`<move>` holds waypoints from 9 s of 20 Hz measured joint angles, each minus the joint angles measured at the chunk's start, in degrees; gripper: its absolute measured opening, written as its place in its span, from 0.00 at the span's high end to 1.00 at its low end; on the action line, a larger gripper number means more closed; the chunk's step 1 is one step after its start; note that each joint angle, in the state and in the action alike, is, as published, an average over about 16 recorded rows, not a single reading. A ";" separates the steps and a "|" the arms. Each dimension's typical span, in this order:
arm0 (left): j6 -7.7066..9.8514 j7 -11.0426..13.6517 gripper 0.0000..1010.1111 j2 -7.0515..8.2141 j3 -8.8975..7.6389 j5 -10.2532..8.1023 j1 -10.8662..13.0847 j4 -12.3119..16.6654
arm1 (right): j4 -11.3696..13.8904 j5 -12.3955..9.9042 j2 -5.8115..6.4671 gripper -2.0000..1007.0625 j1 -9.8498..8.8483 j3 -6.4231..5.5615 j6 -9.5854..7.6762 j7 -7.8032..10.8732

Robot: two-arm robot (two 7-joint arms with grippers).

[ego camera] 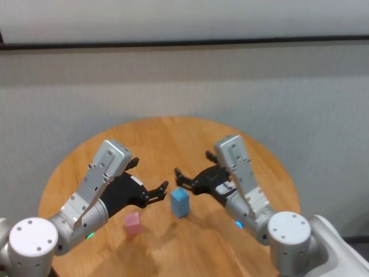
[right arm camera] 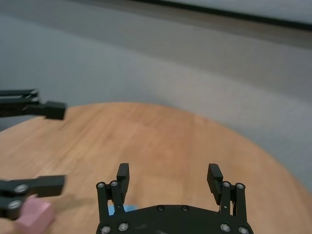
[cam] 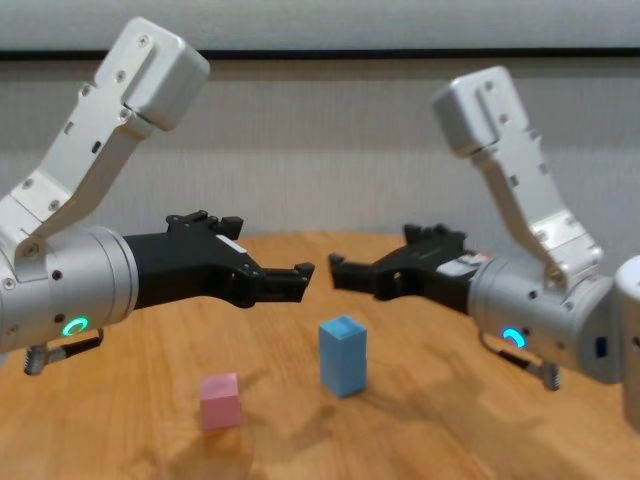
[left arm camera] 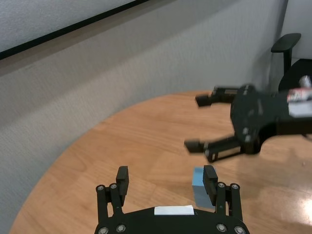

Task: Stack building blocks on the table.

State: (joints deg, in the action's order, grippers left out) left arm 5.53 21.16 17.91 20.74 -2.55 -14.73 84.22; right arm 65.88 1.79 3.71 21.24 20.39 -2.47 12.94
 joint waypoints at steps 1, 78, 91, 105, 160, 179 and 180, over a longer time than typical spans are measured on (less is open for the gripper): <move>0.00 0.00 0.01 0.00 0.00 0.00 0.00 0.00 | 0.57 -0.10 0.30 0.04 -0.21 -0.35 -0.09 -0.17; -5.60 11.80 0.01 7.98 5.28 -8.93 -5.15 -14.85 | 4.09 -0.18 4.98 0.00 -3.86 -5.90 -0.67 -1.61; -4.80 11.44 0.01 7.95 6.00 -9.42 -5.24 -16.05 | 4.09 -0.18 4.98 0.00 -3.86 -5.90 -0.67 -1.61; -0.50 9.33 0.01 7.71 6.45 -8.41 -4.09 -13.33 | 4.09 -0.18 4.98 0.00 -3.85 -5.90 -0.67 -1.61; -0.45 9.92 0.48 6.72 6.92 -8.42 -5.16 -15.38 | 4.09 -0.18 4.98 0.00 -3.85 -5.90 -0.67 -1.61; 1.66 8.19 0.48 6.95 5.57 -8.54 -5.27 -9.48 | 4.09 -0.18 4.98 0.00 -3.85 -5.90 -0.67 -1.61; 1.86 8.18 0.48 6.79 5.65 -8.50 -5.62 -9.00 | 4.09 -0.18 4.98 0.00 -3.85 -5.90 -0.67 -1.61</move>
State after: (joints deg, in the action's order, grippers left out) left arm 7.38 29.34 24.70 26.39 -11.04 -20.35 75.22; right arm 69.98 1.61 8.69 17.38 14.49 -3.14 11.33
